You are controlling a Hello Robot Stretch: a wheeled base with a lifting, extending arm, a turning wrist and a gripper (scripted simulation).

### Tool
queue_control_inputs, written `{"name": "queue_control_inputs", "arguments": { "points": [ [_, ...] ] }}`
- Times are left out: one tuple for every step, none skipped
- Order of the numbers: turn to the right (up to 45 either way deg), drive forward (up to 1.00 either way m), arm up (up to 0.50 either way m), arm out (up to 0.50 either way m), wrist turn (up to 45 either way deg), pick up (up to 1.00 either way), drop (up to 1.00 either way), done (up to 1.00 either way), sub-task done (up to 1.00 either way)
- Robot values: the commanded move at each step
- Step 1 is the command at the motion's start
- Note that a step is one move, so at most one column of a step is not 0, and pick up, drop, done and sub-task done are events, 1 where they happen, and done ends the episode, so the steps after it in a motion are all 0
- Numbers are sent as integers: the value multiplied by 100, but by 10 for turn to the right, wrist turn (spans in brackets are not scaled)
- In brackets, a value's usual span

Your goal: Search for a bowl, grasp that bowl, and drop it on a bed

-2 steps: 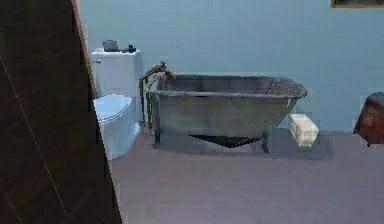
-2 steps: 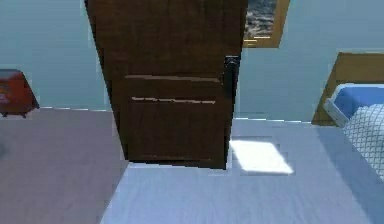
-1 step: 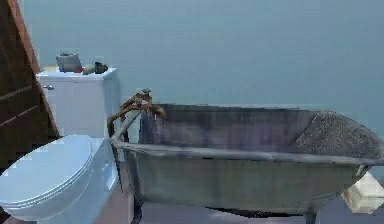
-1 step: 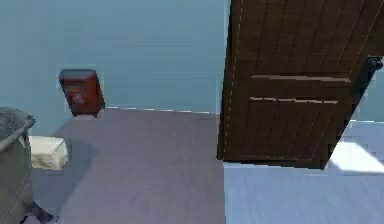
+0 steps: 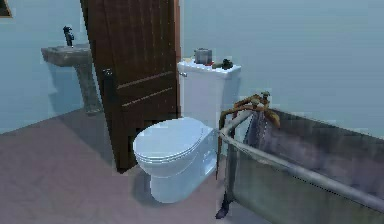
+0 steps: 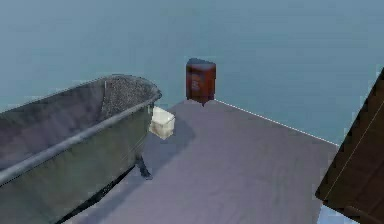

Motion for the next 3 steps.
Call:
{"name": "queue_control_inputs", "arguments": {
  "points": [
    [0, 45, 0, 0, 0, 0, 0, 0, 0],
    [-450, 0, 0, 0, 0, 0, 0, 0, 0],
    [-30, 0, 0, 0, 0, 0, 0, 0, 0]
  ]
}}
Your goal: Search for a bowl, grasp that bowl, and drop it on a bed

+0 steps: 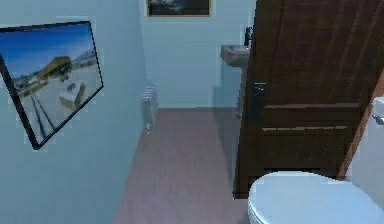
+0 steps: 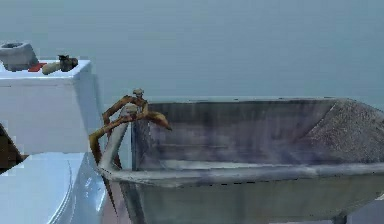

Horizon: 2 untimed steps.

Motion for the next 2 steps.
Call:
{"name": "queue_control_inputs", "arguments": {
  "points": [
    [-210, 0, 0, 0, 0, 0, 0, 0, 0],
    [0, 45, 0, 0, 0, 0, 0, 0, 0]
  ]
}}
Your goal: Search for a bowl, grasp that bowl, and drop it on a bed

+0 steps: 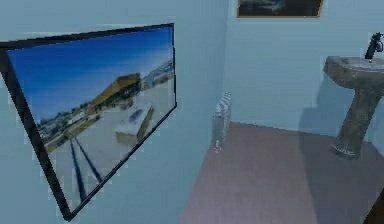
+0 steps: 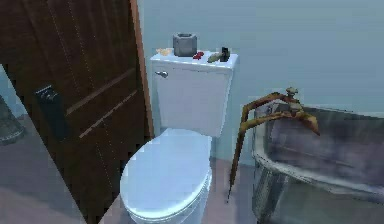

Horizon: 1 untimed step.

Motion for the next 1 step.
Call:
{"name": "queue_control_inputs", "arguments": {
  "points": [
    [270, 0, 0, 0, 0, 0, 0, 0, 0]
  ]
}}
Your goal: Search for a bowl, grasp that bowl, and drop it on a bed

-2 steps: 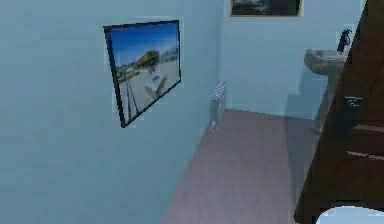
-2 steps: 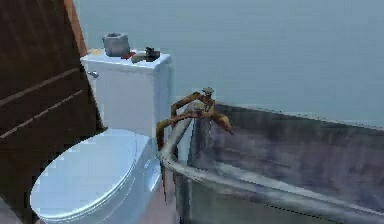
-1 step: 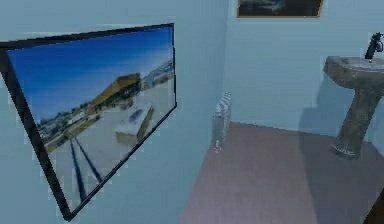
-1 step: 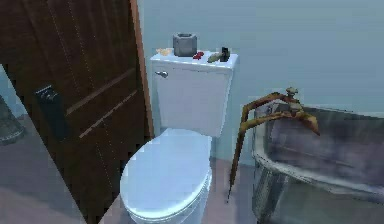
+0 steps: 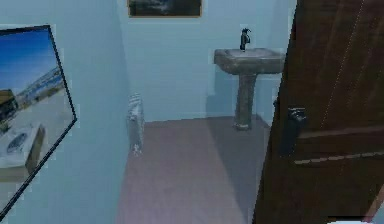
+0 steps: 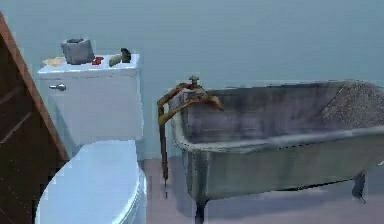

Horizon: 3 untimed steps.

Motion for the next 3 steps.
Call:
{"name": "queue_control_inputs", "arguments": {
  "points": [
    [0, 50, 0, 0, 0, 0, 0, 0, 0],
    [450, 0, 0, 0, 0, 0, 0, 0, 0],
    [360, 0, 0, 0, 0, 0, 0, 0, 0]
  ]
}}
